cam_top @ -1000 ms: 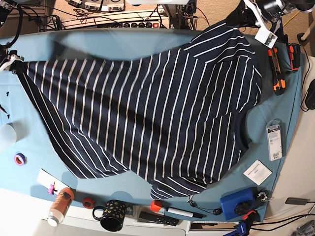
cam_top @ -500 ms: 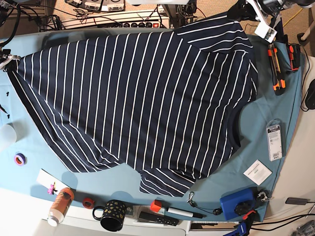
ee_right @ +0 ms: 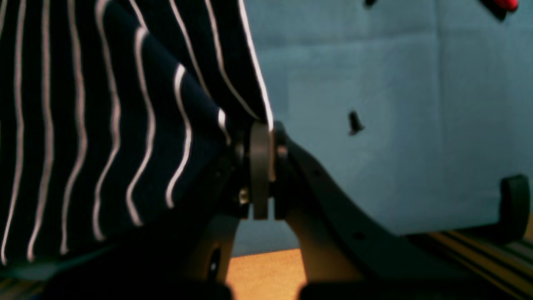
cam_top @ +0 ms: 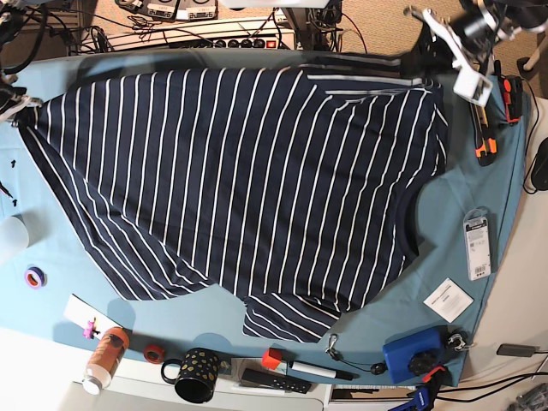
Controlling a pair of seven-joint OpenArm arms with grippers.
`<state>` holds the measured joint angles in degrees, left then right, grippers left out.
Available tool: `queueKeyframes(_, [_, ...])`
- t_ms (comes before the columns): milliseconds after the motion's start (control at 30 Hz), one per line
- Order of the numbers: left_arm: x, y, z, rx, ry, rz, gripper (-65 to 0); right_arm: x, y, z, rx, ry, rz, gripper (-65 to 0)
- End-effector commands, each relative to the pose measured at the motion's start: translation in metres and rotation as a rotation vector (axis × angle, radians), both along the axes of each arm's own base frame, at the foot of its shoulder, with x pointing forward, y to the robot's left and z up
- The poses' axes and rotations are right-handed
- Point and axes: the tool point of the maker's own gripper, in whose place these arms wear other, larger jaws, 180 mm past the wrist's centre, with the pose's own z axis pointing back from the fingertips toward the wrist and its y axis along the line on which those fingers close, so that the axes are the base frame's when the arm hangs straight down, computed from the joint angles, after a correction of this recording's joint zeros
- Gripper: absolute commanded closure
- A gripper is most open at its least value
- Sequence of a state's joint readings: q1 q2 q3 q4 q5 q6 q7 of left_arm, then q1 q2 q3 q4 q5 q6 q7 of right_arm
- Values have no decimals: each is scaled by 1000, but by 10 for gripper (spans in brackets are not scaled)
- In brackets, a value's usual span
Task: Layout the t-shirt on the table in an organized manner, then fold the t-shirt properly
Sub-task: 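Pull the shirt corner with the left gripper away from the right gripper, then lower the left gripper onto the shirt body and grasp the fabric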
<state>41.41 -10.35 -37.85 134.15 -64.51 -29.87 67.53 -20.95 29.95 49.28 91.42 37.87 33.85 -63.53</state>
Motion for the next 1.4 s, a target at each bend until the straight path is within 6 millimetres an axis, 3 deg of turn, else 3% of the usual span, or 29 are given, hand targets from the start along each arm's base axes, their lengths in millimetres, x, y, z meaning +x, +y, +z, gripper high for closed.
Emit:
queueKeyframes(0, [6, -2, 10, -12, -47, -4, 0, 11, -8, 18, -38, -60, -7, 0])
queueKeyframes(300, [40, -1, 32, -19, -189, 9, 0, 45, -12, 42, -50, -182, -31, 0])
queueKeyframes(567, [70, 11, 28, -57, -229, 53, 0, 67, 5, 33, -90, -184, 41, 0])
queueKeyframes(767, [88, -6, 7, -34, -212, 3, 0, 83, 14, 24, -136, -173, 41, 0])
queueKeyframes(900, [107, -13, 3, 61, -256, -11, 0, 97, 19, 30, -133, -203, 48, 0])
queueKeyframes(1133, [138, -9, 1, 139, -301, 1, 0, 122, 16, 52, -131, -318, 37, 0])
queueKeyframes(1267, [155, 1, -24, 194, -262, -19, 0, 130, 4, 42, -78, -328, -17, 0])
queueKeyframes(1367, [172, 9, -22, 212, -273, -10, 0, 138, -4, 34, -34, -353, -43, 0])
